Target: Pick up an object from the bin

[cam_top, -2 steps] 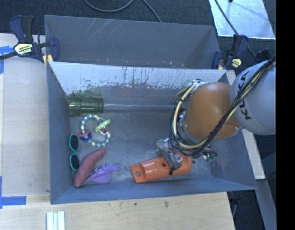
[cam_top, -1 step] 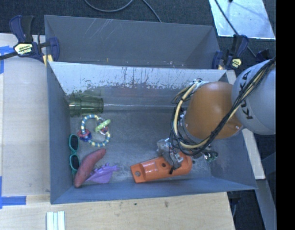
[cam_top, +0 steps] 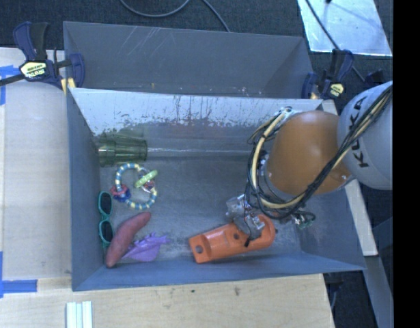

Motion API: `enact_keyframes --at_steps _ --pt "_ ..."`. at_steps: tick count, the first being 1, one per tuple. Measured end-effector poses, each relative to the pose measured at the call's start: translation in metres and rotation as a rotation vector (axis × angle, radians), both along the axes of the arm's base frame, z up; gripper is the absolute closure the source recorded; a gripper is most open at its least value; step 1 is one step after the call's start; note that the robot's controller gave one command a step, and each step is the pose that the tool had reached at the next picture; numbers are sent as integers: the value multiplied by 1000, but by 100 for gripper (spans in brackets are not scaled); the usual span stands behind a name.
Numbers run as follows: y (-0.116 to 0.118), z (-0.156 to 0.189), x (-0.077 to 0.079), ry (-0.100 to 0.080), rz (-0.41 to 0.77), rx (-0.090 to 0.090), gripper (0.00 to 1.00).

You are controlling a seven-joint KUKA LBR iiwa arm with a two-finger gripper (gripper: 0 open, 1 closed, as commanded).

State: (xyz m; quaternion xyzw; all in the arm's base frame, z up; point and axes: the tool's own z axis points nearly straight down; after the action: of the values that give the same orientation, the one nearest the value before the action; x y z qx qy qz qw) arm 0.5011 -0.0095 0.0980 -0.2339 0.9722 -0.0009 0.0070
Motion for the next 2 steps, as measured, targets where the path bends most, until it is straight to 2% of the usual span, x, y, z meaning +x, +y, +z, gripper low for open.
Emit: enact_keyframes --at_steps 2 --pt "0 42 0 -1 -1 1 100"
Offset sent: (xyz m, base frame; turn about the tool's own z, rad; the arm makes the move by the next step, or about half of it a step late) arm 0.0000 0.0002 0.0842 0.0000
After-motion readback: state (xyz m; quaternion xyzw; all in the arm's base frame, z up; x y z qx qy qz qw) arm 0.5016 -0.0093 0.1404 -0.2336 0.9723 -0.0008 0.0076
